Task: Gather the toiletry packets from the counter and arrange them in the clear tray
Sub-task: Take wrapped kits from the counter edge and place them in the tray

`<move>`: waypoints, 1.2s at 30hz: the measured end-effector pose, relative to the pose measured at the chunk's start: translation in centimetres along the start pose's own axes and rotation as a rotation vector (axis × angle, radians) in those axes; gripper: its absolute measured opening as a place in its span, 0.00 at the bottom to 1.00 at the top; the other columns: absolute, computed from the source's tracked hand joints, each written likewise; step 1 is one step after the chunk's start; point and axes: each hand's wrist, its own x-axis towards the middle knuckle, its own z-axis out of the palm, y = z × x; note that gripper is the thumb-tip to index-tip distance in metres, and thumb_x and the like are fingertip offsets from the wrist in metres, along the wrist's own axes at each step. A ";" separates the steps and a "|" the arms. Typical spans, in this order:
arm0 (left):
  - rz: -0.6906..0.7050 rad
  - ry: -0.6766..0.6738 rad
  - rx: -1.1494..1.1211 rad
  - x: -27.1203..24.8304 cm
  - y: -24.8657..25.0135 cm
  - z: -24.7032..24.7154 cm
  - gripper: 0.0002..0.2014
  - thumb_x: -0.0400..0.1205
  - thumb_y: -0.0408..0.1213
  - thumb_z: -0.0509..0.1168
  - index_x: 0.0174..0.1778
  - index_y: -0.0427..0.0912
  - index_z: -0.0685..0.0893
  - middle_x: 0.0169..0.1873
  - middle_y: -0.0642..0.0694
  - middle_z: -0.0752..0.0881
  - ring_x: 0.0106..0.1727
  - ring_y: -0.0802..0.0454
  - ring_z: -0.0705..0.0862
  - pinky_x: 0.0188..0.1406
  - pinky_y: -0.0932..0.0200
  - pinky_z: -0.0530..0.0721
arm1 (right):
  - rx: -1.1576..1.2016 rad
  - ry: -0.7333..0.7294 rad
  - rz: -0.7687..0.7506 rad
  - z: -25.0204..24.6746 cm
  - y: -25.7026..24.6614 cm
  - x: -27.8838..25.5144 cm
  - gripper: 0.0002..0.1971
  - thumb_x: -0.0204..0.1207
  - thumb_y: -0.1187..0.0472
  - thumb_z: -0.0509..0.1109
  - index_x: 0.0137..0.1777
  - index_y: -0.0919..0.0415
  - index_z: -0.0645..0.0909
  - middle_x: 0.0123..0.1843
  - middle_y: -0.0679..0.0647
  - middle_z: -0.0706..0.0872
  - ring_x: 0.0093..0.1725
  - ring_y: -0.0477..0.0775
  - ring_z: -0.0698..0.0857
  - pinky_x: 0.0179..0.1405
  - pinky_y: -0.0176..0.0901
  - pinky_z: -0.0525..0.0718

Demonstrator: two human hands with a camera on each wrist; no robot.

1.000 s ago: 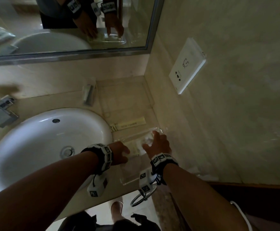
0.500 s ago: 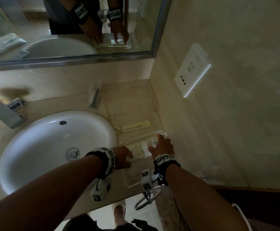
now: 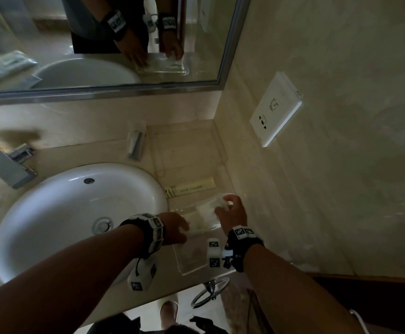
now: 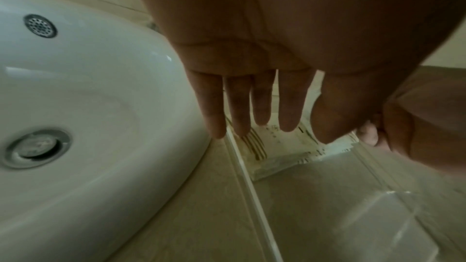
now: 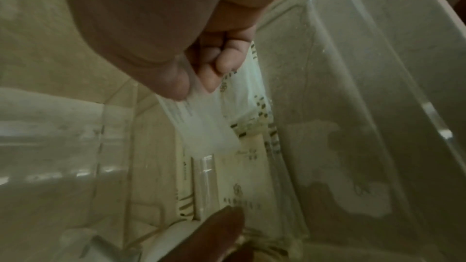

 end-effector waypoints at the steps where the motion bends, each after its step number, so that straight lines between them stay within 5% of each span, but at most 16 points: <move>1: -0.007 0.019 -0.017 -0.2 0.0 -0.3 0.23 0.79 0.48 0.68 0.71 0.54 0.80 0.73 0.50 0.76 0.73 0.49 0.76 0.75 0.54 0.73 | 0.022 -0.012 0.004 0.3 0.0 -0.2 0.19 0.67 0.60 0.77 0.54 0.45 0.76 0.56 0.54 0.86 0.47 0.57 0.87 0.51 0.53 0.88; 8: -0.007 0.055 0.033 -1.0 -1.0 -2.1 0.17 0.85 0.40 0.59 0.64 0.37 0.84 0.65 0.42 0.84 0.66 0.45 0.81 0.67 0.53 0.78 | -0.383 -0.256 -0.035 3.4 -1.6 -2.0 0.07 0.72 0.53 0.71 0.43 0.51 0.76 0.41 0.51 0.84 0.42 0.55 0.83 0.44 0.47 0.82; 14: 0.044 0.061 -0.033 -0.6 -1.4 -0.8 0.17 0.82 0.44 0.63 0.67 0.54 0.83 0.72 0.51 0.77 0.70 0.51 0.78 0.72 0.56 0.74 | -0.691 -0.281 -0.144 4.2 -2.1 -2.8 0.15 0.76 0.41 0.65 0.49 0.52 0.77 0.47 0.50 0.84 0.47 0.54 0.83 0.47 0.48 0.80; 23: 0.123 -0.072 0.255 0.6 0.7 1.0 0.24 0.77 0.53 0.63 0.71 0.58 0.78 0.69 0.43 0.72 0.65 0.40 0.80 0.68 0.45 0.80 | -0.849 -0.309 -0.132 3.6 -1.6 -2.6 0.20 0.77 0.38 0.61 0.53 0.53 0.80 0.51 0.56 0.87 0.50 0.60 0.86 0.44 0.48 0.78; 29: 0.130 -0.099 0.384 2.0 0.5 1.2 0.24 0.80 0.54 0.61 0.74 0.56 0.75 0.70 0.42 0.67 0.70 0.37 0.74 0.74 0.45 0.74 | -1.020 -0.097 -0.377 2.3 0.6 -1.8 0.23 0.71 0.33 0.68 0.60 0.45 0.81 0.61 0.54 0.77 0.63 0.59 0.77 0.62 0.55 0.76; 36: 0.154 -0.101 0.406 2.8 0.1 1.3 0.24 0.80 0.52 0.63 0.73 0.52 0.78 0.71 0.41 0.68 0.70 0.37 0.75 0.74 0.45 0.74 | -0.896 -0.185 -0.350 2.2 1.4 -1.0 0.26 0.71 0.33 0.70 0.61 0.51 0.81 0.64 0.58 0.75 0.66 0.62 0.73 0.68 0.55 0.75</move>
